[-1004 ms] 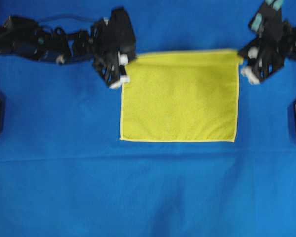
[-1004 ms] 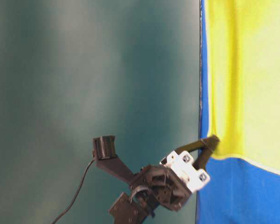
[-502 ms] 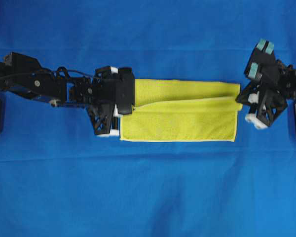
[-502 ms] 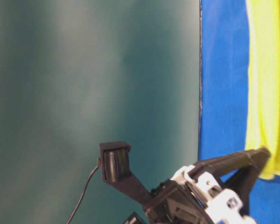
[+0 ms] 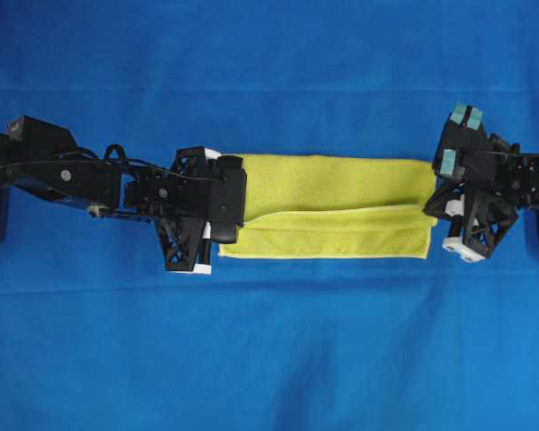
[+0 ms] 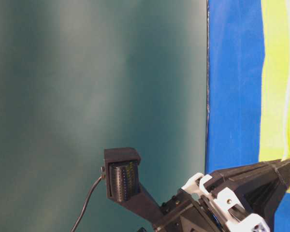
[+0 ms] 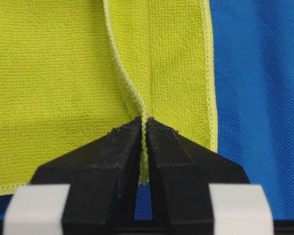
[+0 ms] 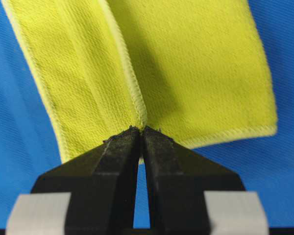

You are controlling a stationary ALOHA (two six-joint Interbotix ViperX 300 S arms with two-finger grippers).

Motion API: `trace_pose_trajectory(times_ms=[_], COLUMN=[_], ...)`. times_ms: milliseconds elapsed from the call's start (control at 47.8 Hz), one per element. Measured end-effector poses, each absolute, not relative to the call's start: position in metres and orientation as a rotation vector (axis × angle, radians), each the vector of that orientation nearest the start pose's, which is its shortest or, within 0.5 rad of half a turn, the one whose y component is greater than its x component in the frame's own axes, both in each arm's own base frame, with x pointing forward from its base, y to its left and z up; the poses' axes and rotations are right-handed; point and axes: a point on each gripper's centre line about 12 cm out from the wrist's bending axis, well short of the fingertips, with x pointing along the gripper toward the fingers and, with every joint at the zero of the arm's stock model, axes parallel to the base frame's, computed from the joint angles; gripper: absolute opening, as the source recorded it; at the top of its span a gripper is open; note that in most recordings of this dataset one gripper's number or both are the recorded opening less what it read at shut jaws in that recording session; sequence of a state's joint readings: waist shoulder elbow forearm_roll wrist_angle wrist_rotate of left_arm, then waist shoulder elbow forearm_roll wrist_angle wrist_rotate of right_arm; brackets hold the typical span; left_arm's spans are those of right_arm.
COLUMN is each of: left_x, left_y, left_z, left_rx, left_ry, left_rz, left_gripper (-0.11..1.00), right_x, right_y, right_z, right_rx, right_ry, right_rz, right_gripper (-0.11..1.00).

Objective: Fold the yellow towel.

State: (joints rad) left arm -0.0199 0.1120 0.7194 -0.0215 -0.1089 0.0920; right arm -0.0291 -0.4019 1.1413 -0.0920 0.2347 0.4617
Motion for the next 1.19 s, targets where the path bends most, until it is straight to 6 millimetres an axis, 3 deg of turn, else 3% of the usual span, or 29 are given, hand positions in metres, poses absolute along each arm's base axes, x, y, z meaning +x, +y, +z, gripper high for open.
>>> trace_pose_trajectory(times_ms=[188,314,481,544,669,836,941,1192], left_x=[0.383,0.383,0.382,0.381,0.377,0.375,0.374,0.379], left_y=[-0.007,-0.007,-0.007,-0.007,-0.007,-0.007,0.001,0.040], left_z=[0.118,0.118,0.118,0.123,0.141,0.161,0.164,0.158], left_rx=[0.076,0.076,0.090,0.090,0.094,0.120,0.149,0.127], left_ry=[0.723,0.723,0.734,0.737,0.723,0.681,0.672,0.681], left_rz=[-0.042,-0.042,-0.049,-0.049,-0.051,-0.058,-0.050,0.045], left_gripper=[0.05,0.23,0.48,0.53,0.53,0.53,0.53,0.53], right_x=[0.232,0.234,0.237,0.237,0.233,0.229,0.227,0.225], right_y=[-0.003,0.003,0.013,0.014,0.013,0.010,-0.003,-0.044], right_z=[0.128,0.128,0.132,0.134,0.145,0.164,0.172,0.156], right_rx=[0.337,0.328,0.318,0.313,0.307,0.265,0.262,0.260], right_ry=[0.933,0.936,0.942,0.954,0.963,0.913,0.876,0.925], right_rz=[-0.197,-0.173,-0.140,-0.139,-0.145,-0.138,-0.177,-0.331], right_gripper=[0.04,0.07,0.55,0.64,0.55,0.56,0.56,0.56])
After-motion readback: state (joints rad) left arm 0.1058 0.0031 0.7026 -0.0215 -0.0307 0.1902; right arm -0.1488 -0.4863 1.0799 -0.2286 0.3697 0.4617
